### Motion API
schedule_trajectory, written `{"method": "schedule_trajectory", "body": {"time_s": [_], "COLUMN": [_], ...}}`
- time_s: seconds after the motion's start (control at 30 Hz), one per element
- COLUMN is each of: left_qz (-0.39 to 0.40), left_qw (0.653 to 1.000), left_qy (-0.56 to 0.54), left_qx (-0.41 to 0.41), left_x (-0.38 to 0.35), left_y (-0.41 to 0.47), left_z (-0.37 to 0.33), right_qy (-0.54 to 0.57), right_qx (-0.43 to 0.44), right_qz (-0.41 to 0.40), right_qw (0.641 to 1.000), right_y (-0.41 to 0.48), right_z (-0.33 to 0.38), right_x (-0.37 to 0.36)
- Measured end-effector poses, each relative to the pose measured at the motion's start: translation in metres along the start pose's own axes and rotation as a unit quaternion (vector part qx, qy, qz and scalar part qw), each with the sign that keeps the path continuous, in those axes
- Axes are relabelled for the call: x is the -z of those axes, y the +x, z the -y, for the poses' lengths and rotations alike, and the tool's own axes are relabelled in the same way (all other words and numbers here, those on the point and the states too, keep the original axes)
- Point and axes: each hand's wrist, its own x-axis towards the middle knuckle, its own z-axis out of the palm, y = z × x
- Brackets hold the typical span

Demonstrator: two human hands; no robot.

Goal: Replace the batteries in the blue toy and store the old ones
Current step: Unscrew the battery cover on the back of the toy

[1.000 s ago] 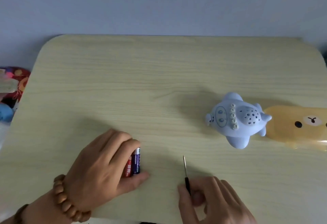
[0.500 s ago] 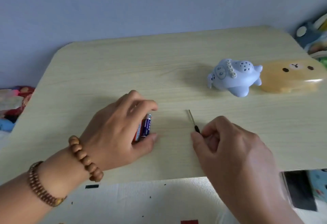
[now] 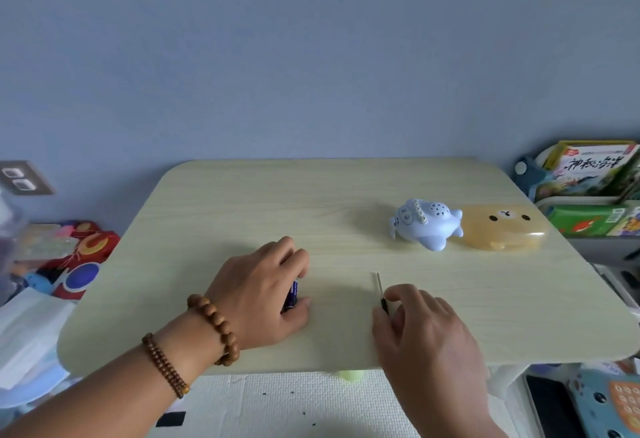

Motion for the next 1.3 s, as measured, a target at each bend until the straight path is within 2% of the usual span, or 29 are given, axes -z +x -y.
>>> {"method": "schedule_trajectory", "body": {"time_s": [0.3, 0.5, 0.57, 0.73, 0.87, 1.03, 1.13, 1.3], "left_qz": [0.012, 0.001, -0.025, -0.098, -0.097, -0.083, -0.05, 0.011], "left_qw": [1.0, 1.0, 1.0, 0.995, 0.995, 0.992, 0.993, 0.989], "left_qy": [0.003, 0.004, -0.001, 0.005, -0.023, -0.082, -0.104, -0.148], "left_qx": [0.01, 0.012, 0.006, -0.013, -0.007, 0.043, 0.029, 0.008], "left_x": [0.003, 0.007, 0.011, 0.027, 0.035, 0.026, 0.017, 0.009], "left_y": [0.0, -0.001, 0.0, 0.011, 0.032, 0.053, 0.063, 0.078], "left_z": [-0.001, -0.001, -0.004, -0.011, -0.017, -0.02, -0.022, -0.019], "right_qy": [0.009, 0.053, 0.011, -0.129, -0.147, -0.156, -0.133, -0.067], "right_qx": [0.034, 0.116, 0.143, 0.178, 0.169, 0.241, 0.295, 0.338], "right_qz": [-0.021, -0.099, -0.069, 0.124, 0.204, 0.153, 0.12, 0.132], "right_qw": [0.999, 0.987, 0.987, 0.968, 0.953, 0.946, 0.938, 0.929], "right_y": [0.0, 0.042, 0.071, 0.132, 0.148, 0.147, 0.143, 0.134], "right_z": [-0.006, -0.027, -0.041, -0.069, -0.064, -0.06, -0.051, -0.022], "right_x": [-0.002, 0.042, 0.06, 0.074, 0.074, 0.054, 0.038, 0.018]}}
